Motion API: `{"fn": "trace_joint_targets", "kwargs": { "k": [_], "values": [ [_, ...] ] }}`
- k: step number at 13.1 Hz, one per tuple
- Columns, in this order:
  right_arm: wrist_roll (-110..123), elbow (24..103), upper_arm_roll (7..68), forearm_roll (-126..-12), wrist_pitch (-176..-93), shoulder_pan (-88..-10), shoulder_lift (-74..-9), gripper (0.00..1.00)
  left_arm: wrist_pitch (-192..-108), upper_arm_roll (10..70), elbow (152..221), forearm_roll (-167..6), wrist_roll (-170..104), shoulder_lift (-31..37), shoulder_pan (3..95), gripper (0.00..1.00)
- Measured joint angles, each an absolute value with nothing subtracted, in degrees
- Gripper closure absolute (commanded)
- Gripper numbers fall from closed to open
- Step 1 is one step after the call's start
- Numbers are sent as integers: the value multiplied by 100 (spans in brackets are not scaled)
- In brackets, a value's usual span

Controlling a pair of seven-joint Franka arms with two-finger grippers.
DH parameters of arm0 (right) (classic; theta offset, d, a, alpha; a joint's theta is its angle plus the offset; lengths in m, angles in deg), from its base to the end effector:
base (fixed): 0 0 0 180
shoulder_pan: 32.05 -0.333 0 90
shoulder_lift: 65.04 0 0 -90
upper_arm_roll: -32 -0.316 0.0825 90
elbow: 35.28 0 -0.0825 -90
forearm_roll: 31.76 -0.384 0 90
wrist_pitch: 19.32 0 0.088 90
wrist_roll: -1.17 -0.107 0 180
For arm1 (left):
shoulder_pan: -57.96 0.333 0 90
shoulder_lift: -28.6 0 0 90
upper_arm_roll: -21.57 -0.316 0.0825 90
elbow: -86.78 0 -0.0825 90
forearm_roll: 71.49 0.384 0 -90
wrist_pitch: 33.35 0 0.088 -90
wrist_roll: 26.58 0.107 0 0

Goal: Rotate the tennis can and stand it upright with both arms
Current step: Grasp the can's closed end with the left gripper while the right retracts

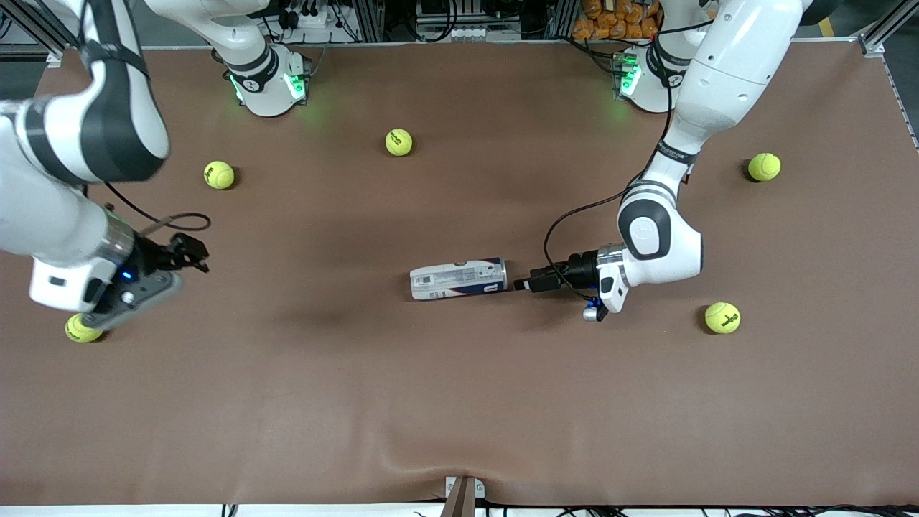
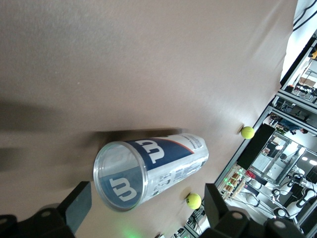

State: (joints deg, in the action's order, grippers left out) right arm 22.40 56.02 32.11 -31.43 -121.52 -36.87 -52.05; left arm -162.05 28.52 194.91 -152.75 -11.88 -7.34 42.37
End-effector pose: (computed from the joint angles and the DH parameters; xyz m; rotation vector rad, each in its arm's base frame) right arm 0.6259 0.0512 0.4974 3.0597 0.7069 -0.0580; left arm 0.5645 -0.2620 0.1702 2.0690 0.5323 -0.3525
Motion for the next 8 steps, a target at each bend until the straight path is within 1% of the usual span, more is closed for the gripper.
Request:
{"fn": "trace_joint_targets", "kwargs": {
  "k": [4, 8],
  "values": [
    [627, 6043, 3117, -3143, -11543, -3718, -5780, 0, -15825, 2855, 19458, -15588, -1171, -868, 4246, 0],
    [-352, 6059, 3056, -3143, -11071, -3931, -6003, 0, -15746, 2855, 19437, -15605, -934, -985, 4251, 0]
  ]
}}
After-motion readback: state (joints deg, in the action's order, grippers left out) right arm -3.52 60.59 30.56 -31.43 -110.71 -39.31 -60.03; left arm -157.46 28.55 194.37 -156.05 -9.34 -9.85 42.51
